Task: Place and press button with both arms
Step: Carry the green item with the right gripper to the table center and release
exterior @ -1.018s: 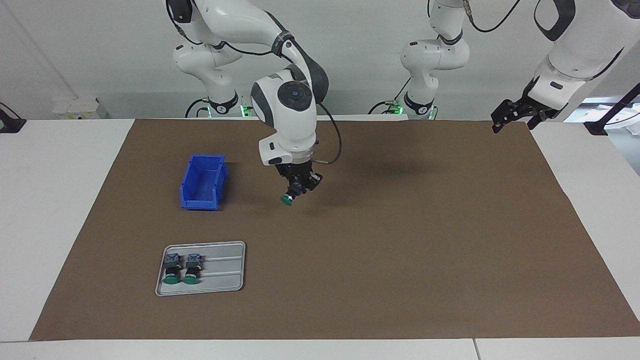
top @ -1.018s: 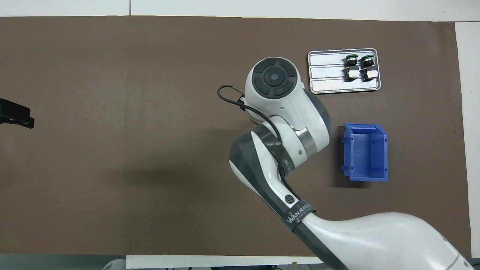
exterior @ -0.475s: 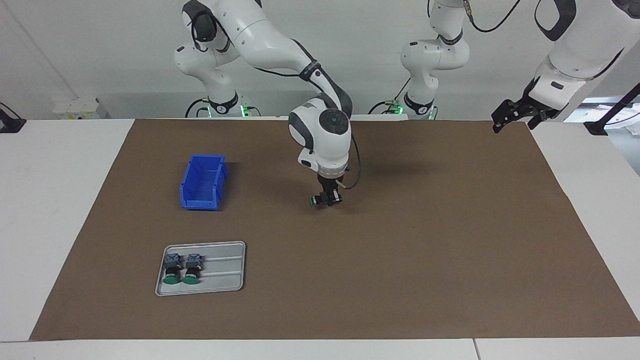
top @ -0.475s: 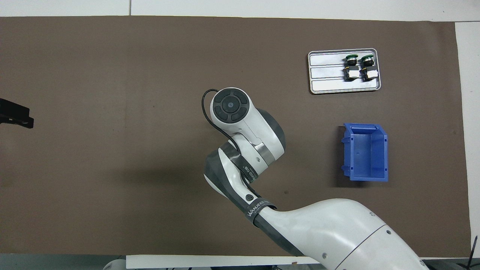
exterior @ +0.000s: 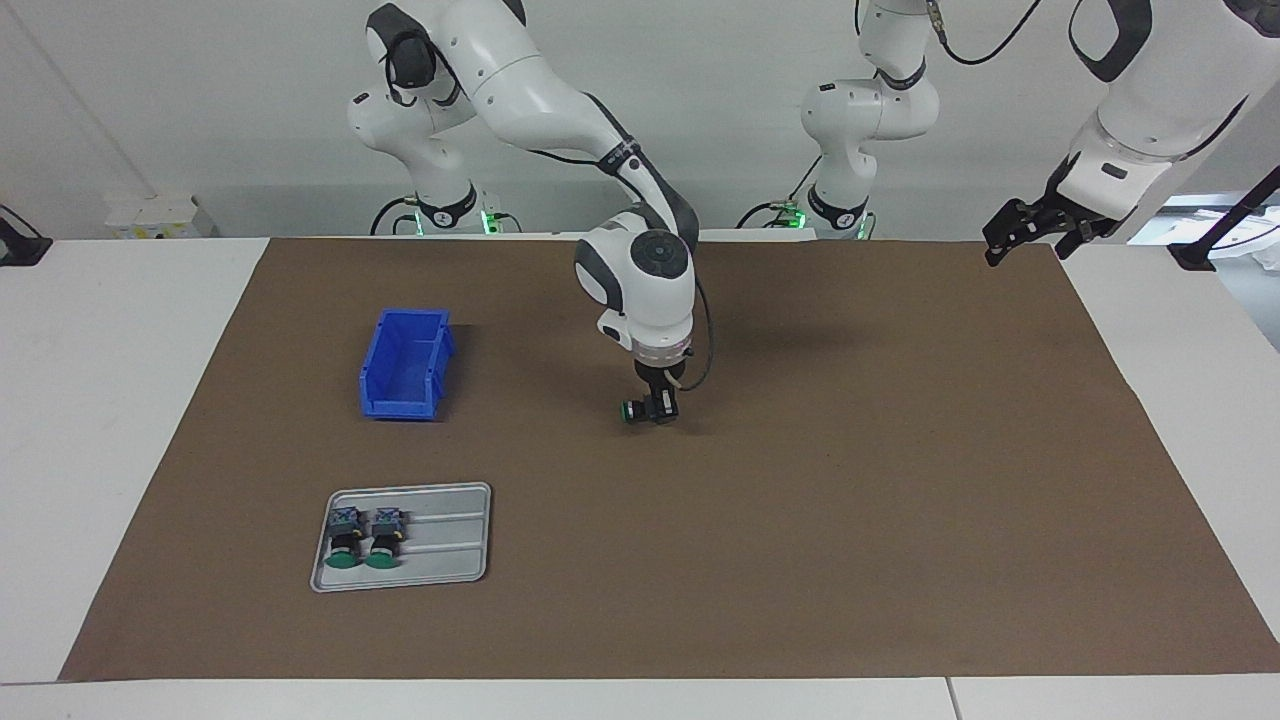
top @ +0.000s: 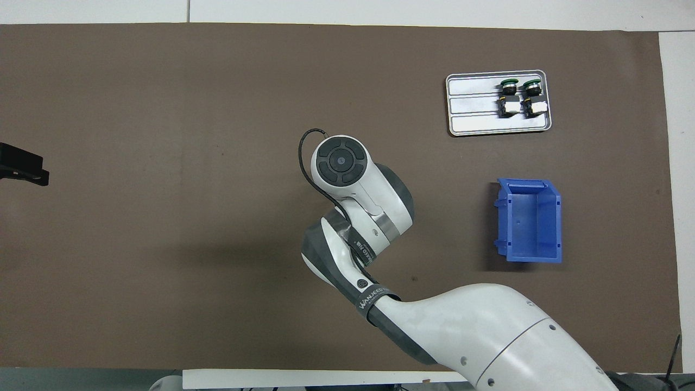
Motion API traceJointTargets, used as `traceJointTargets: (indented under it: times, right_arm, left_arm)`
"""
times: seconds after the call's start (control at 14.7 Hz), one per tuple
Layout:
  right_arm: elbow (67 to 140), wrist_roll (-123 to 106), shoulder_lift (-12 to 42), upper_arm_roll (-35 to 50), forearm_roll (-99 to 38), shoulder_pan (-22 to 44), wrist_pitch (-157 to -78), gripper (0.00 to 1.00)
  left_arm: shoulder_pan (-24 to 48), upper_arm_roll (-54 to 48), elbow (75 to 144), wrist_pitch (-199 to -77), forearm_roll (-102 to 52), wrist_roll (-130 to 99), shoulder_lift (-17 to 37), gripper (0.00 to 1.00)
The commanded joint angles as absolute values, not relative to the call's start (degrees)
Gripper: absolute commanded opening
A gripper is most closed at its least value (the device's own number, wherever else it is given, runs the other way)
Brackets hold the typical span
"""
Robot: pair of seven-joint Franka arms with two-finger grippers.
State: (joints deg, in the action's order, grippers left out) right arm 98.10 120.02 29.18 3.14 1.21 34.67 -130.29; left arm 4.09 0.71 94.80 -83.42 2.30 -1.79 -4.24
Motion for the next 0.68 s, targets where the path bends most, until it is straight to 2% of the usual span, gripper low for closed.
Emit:
traceJointTargets:
  times: [0.0,0.14,0.2,0.41,0.61]
  right_arm:
    - [99.8,118.9,28.3,3.5,1.1,34.5,-132.1,0.74]
    - [99.5,115.4,28.2,3.5,1.1,34.6,-131.4,0.93]
    - [98.7,115.3,28.2,3.5,1.2,34.6,-130.4,0.97]
    - [92.0,111.6,27.8,3.5,2.2,34.3,-120.3,0.98]
    - [91.8,97.9,20.4,3.4,1.4,28.9,-111.9,0.98]
  left_arm:
    - [4.0,0.5,95.7,-83.8,2.5,-2.1,-5.4,1.0]
    - [3.9,0.5,95.8,-83.8,2.5,-2.1,-5.4,1.0]
    - [3.9,0.5,95.8,-83.8,2.5,-2.0,-5.4,1.0]
    - [4.2,0.5,96.1,-83.9,2.5,-2.2,-5.4,1.0]
    - [4.4,0.4,97.3,-83.8,2.5,-4.6,-6.1,1.0]
